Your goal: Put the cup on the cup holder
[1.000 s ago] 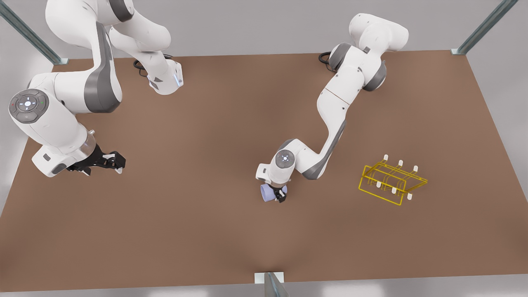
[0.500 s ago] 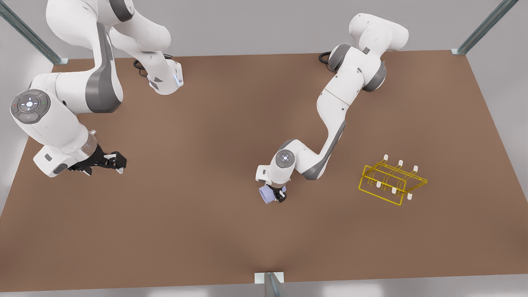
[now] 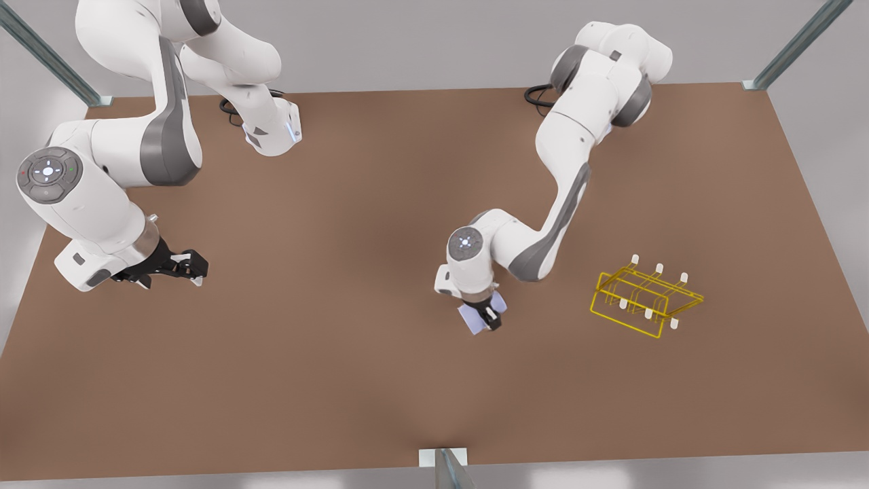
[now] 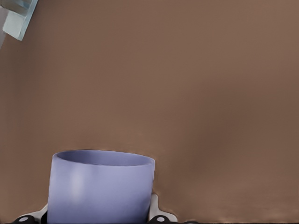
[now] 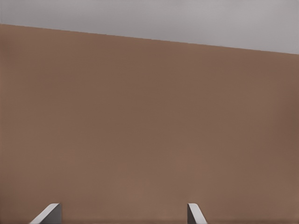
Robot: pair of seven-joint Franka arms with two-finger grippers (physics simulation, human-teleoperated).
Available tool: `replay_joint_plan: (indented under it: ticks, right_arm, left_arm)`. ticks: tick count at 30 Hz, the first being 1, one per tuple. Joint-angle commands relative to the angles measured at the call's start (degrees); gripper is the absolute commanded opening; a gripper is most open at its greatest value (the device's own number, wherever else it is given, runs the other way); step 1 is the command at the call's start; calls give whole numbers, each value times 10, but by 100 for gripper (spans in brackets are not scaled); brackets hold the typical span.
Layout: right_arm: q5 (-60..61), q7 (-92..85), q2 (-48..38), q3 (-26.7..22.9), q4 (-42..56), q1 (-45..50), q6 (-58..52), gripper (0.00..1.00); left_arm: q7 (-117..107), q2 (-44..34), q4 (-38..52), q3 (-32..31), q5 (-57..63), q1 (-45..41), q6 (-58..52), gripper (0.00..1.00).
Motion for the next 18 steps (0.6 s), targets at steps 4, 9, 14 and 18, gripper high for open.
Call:
replay_joint_plan:
  ticks: [4,9,14,18]
  right_arm:
    - [0,1,-1,0,0,0,0,100]
    - [0,1,-1,0,0,0,0,100]
    - [0,1,-1,0,0,-1,0,100]
    - [0,1,-1,0,0,-1,0,100]
  left_arm:
    - [153,-8,0,1,299,-33,-289,76]
    - [324,2,-1,3,524,-47,-347,76]
    - [458,2,-20,33,631,-47,-377,76]
    - [574,18,-20,42,652,-40,-378,76]
